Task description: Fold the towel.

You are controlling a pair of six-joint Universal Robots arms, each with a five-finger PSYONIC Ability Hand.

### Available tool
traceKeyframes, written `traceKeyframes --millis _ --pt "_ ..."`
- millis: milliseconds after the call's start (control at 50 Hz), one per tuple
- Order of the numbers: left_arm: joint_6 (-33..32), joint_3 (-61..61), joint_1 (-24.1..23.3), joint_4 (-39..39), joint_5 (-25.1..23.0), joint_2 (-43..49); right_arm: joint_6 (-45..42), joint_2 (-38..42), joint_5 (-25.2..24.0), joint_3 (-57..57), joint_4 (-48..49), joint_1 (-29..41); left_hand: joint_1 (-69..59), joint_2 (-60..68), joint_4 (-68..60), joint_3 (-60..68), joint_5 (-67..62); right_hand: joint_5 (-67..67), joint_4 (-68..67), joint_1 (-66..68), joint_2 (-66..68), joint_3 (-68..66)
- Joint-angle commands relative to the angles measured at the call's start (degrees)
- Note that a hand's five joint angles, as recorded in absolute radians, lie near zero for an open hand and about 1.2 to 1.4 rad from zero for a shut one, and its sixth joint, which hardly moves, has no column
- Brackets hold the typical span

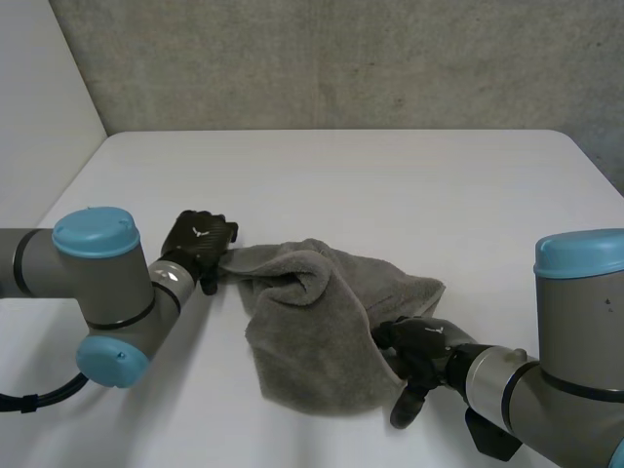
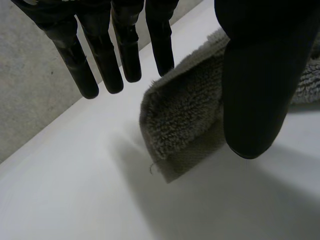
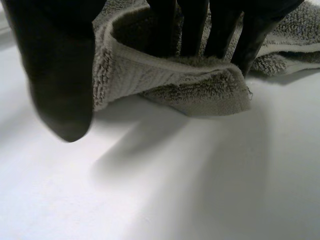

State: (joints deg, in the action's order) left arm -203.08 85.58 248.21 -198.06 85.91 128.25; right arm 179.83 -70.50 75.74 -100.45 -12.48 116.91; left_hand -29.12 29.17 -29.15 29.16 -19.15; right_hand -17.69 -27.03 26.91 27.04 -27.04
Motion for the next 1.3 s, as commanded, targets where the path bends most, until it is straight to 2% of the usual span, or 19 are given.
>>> traceKeyframes --millis 20,60,100,160,200,280,400,460,500,540,560,580,600,620,680,780,1020,1100,1300 --pt "0.1 -0.2 0.0 0.0 -3.5 0.9 0.0 0.9 0.3 0.0 2.2 0.0 -16.4 16.4 -16.4 16.4 -16.4 -16.5 -17.1 17.2 17.1 -17.1" --pt "0.2 -0.2 0.0 0.0 -6.0 0.9 -0.2 1.1 0.3 0.1 2.7 0.0 -25.3 25.2 -25.3 25.2 -25.3 -23.3 -23.9 24.1 23.9 -23.9" --pt "0.3 -0.3 0.0 -0.1 -6.8 0.9 -0.7 1.2 0.3 0.8 3.9 0.0 -31.5 31.4 -31.5 31.5 -31.5 -35.7 -36.3 36.4 36.3 -36.3" --pt "0.4 -1.0 0.0 -0.7 -7.3 0.9 -1.3 1.2 0.5 1.3 4.6 0.0 -41.4 41.4 -41.4 41.4 -41.4 -41.1 -41.8 41.9 41.7 -41.7" --pt "0.5 -1.6 0.0 -1.5 -7.3 0.9 -4.4 1.3 0.6 3.1 5.9 0.1 -47.6 47.6 -47.6 47.6 -47.6 -52.3 -52.9 53.0 52.9 -52.9" --pt "0.6 -4.8 0.0 -4.3 -6.9 0.3 -9.7 1.2 1.7 6.0 6.9 0.1 -50.9 50.8 -50.9 50.8 -50.9 -52.3 -53.0 53.1 53.0 -53.0" --pt "0.2 -11.0 0.0 -7.1 -6.4 0.2 -22.5 2.0 8.1 18.5 7.6 0.5 -50.9 50.8 -50.9 50.8 -50.9 -52.3 -53.0 53.1 53.0 -53.0" --pt "-0.2 -17.3 0.3 -9.4 -4.9 0.4 -30.5 4.4 12.4 29.1 9.2 0.7 -50.9 50.8 -50.9 50.8 -50.9 -52.3 -53.0 53.1 53.0 -53.0" --pt "-1.1 -23.9 0.7 -13.5 -1.2 0.2 -33.8 5.4 14.3 34.1 11.4 0.7 -50.9 50.8 -50.9 50.8 -50.9 -52.3 -53.0 53.1 53.0 -53.0" --pt "-1.5 -26.6 1.7 -15.8 1.3 -0.2 -36.4 6.4 16.1 39.2 15.1 0.6 -50.9 50.8 -50.9 50.8 -50.9 -52.3 -53.0 53.1 53.0 -53.0" --pt "-1.5 -26.6 1.7 -15.9 1.3 -0.2 -38.3 6.9 17.7 42.8 20.0 0.5 -50.9 50.8 -50.9 50.8 -50.9 -52.3 -53.0 53.1 53.0 -53.0" --pt "-1.7 -28.7 3.0 -18.0 3.9 -1.1 -40.2 7.0 18.8 44.9 25.3 0.4 -50.9 50.8 -50.9 50.8 -50.9 -52.3 -53.0 53.1 53.0 -53.0" --pt "-1.5 -30.1 3.7 -19.5 6.1 -2.3 -40.3 7.0 18.8 44.9 25.3 0.4 -50.9 50.8 -50.9 50.8 -50.9 -52.3 -53.0 53.1 53.0 -53.0" --pt "-1.5 -30.1 3.7 -19.6 6.1 -2.3 -41.4 6.9 19.0 45.3 30.4 0.3 -50.9 50.8 -50.9 50.8 -50.9 -52.3 -53.0 53.1 53.0 -53.0" --pt "-1.3 -30.6 4.2 -20.7 8.6 -4.2 -42.6 6.8 19.4 44.8 36.1 0.3 -50.9 50.8 -50.9 50.8 -50.9 -52.3 -53.0 53.1 53.0 -53.0" --pt "-1.5 -25.3 4.2 -18.6 8.3 -5.4 -42.4 7.3 19.4 40.6 31.2 0.7 -50.9 50.8 -50.9 50.8 -50.9 -52.3 -53.0 53.1 53.0 -53.0" --pt "-2.1 5.7 5.4 -9.8 0.8 -7.2 -43.1 11.0 18.7 23.1 19.8 0.0 -50.9 50.8 -50.9 50.8 -50.9 -52.3 -53.0 53.1 53.0 -53.0" --pt "-3.0 11.0 6.0 -8.4 0.7 -7.4 -42.6 13.9 18.7 18.5 17.8 -1.2 -50.9 50.8 -50.9 50.8 -50.9 -52.3 -53.0 53.1 53.0 -53.0" --pt "-7.2 19.9 7.6 -5.8 0.7 -15.0 -38.7 7.9 16.3 12.4 18.0 -5.3 -50.9 50.8 -50.9 50.8 -50.9 -52.3 -53.0 53.1 53.0 -53.0"
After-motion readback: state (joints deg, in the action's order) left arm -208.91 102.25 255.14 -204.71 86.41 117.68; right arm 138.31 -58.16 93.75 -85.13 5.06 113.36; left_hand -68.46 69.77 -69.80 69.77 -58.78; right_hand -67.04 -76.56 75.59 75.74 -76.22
